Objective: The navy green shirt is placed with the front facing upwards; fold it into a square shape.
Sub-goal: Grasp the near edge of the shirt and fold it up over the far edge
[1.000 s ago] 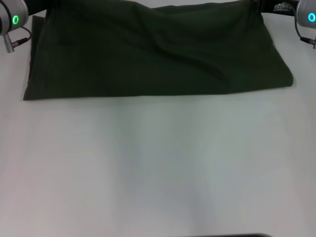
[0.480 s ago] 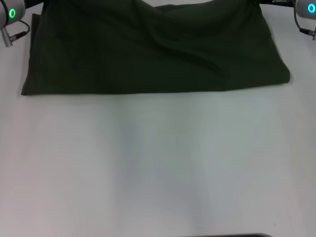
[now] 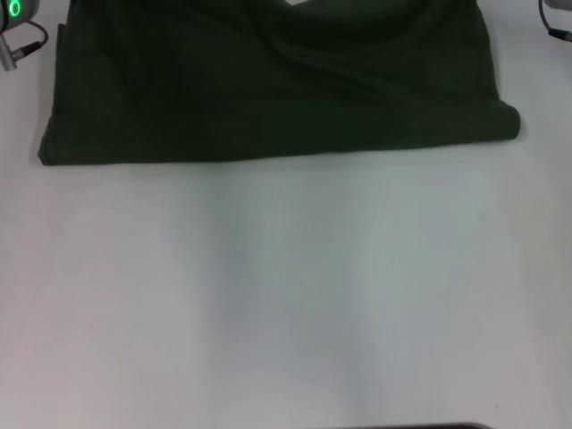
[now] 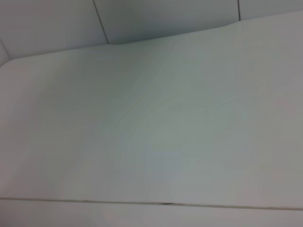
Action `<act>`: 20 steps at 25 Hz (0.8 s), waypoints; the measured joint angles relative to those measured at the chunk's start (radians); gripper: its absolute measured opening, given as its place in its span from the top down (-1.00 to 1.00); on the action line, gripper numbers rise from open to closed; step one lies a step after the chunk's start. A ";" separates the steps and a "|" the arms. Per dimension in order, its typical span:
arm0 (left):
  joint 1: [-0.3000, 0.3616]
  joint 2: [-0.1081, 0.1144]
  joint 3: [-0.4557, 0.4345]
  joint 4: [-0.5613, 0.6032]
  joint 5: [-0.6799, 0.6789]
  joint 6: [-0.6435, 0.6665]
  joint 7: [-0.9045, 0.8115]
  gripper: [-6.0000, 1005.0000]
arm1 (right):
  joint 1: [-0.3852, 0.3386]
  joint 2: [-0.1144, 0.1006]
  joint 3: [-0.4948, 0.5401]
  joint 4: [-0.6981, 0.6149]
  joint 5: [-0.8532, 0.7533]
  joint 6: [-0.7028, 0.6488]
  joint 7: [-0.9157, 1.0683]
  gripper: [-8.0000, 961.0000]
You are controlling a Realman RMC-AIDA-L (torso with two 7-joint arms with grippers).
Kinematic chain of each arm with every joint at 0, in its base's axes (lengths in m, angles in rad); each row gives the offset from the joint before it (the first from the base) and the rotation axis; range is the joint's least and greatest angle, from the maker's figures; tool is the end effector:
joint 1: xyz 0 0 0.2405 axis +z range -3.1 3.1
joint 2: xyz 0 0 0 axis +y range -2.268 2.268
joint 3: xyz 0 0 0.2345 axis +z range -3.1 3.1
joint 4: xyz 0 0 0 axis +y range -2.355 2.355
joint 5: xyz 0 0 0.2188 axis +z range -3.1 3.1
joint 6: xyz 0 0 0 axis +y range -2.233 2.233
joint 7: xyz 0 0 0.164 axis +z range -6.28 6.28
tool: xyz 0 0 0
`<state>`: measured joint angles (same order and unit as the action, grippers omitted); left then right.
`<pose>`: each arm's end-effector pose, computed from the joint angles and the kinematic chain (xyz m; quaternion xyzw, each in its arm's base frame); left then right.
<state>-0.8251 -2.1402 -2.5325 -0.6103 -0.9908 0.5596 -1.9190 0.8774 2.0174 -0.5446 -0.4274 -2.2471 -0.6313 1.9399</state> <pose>-0.2381 0.4858 0.0208 -0.7533 -0.4317 -0.1941 0.4567 0.2588 0.4857 0.0248 -0.7705 0.4541 0.1544 0.4199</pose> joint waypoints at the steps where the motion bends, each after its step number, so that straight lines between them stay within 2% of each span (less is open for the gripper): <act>1: 0.000 -0.001 0.000 0.002 0.000 -0.002 0.002 0.67 | 0.000 0.000 0.000 0.000 0.000 0.000 0.000 0.91; 11: 0.005 -0.007 0.000 0.002 0.000 -0.005 0.006 0.64 | 0.000 0.002 -0.002 0.004 0.000 0.004 -0.002 0.92; 20: 0.002 -0.014 0.000 0.004 0.000 -0.010 0.007 0.61 | -0.003 0.010 -0.004 0.004 0.000 0.011 -0.011 0.79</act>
<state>-0.8227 -2.1538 -2.5326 -0.6068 -0.9909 0.5497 -1.9124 0.8747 2.0273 -0.5485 -0.4236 -2.2473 -0.6208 1.9293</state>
